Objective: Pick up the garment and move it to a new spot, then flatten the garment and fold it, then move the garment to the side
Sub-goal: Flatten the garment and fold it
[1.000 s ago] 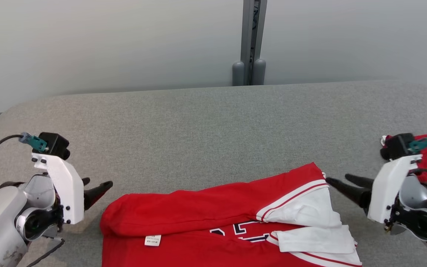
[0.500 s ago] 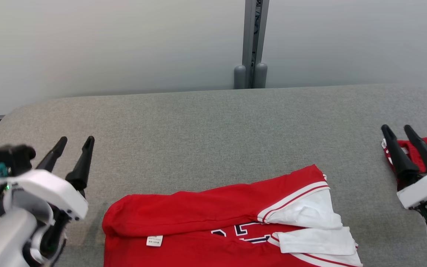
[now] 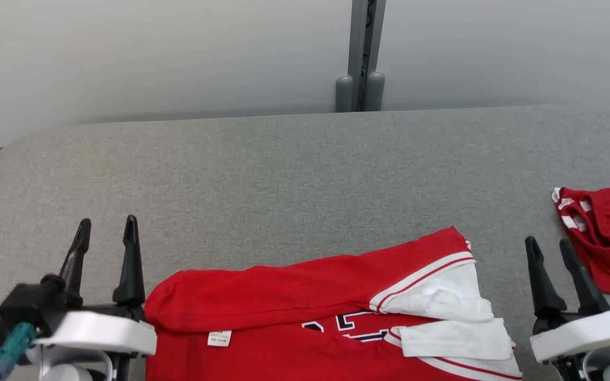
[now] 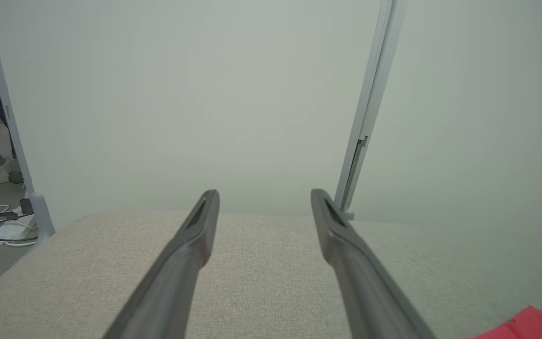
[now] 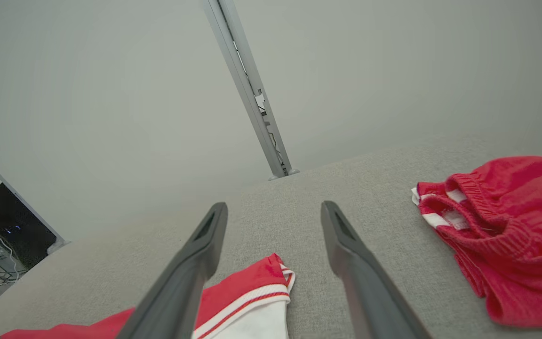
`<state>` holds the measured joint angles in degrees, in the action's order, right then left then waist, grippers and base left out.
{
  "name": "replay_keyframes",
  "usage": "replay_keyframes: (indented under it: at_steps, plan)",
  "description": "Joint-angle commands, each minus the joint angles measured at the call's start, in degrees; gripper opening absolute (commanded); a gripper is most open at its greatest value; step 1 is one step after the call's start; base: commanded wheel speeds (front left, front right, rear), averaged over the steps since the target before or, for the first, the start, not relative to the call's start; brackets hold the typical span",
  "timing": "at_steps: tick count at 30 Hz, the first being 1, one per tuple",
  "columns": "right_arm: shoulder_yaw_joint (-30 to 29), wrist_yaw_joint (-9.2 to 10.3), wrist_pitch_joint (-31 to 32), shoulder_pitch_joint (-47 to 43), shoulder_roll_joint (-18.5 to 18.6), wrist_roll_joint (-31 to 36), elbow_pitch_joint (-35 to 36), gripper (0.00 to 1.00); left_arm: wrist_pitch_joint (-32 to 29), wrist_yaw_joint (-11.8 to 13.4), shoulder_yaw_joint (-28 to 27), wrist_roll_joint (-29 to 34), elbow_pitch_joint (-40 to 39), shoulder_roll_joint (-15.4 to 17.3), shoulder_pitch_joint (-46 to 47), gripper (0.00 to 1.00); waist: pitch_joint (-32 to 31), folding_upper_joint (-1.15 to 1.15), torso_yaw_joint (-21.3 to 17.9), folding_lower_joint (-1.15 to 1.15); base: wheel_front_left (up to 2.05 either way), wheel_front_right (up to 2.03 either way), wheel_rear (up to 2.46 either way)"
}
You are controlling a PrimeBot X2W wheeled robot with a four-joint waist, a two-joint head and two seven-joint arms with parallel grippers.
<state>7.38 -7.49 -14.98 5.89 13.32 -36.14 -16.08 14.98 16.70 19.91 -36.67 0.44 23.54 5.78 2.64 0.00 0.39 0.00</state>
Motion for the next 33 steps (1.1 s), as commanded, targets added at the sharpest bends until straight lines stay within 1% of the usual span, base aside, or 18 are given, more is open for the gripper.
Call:
replay_keyframes:
  at_steps: [1,7,14,19,25,33]
  plan:
    - [-0.3,-0.01,-0.2,-0.9,0.0,0.3,-0.7,1.00,0.2,-0.4,-1.3,1.2,-0.4,-0.9,-1.5,1.00,0.0,0.00,0.0,0.00,0.00,0.00,0.00]
    - [0.1,-0.01,0.3,-1.6,-0.5,2.5,-5.1,1.00,0.3,-4.8,-8.6,8.7,-1.3,-8.4,-7.7,1.00,-0.4,0.00,0.4,0.00,0.00,0.00,0.00]
    - [2.5,-0.01,4.4,-1.0,-0.4,1.1,-9.3,1.00,0.2,-10.4,-13.1,13.4,1.2,-14.0,-8.9,1.00,-1.2,0.00,1.3,0.00,0.00,0.00,0.00]
    - [3.2,-0.01,7.5,0.0,-0.8,-0.3,-12.2,1.00,0.2,-13.5,-15.1,15.8,2.4,-16.3,-8.1,1.00,-1.1,0.00,1.8,0.00,0.00,0.00,0.00]
    - [4.3,-0.01,11.9,2.9,-1.5,-0.8,-17.9,1.00,0.3,-16.2,-16.6,17.9,3.5,-18.0,-7.1,1.00,-0.4,0.00,2.3,0.00,0.00,0.00,0.00]
    - [5.8,-0.01,15.6,6.0,-3.1,-2.1,-25.0,1.00,0.3,-18.6,-17.5,19.7,4.8,-19.5,-5.7,1.00,1.0,0.00,3.9,0.00,0.00,0.00,0.00]
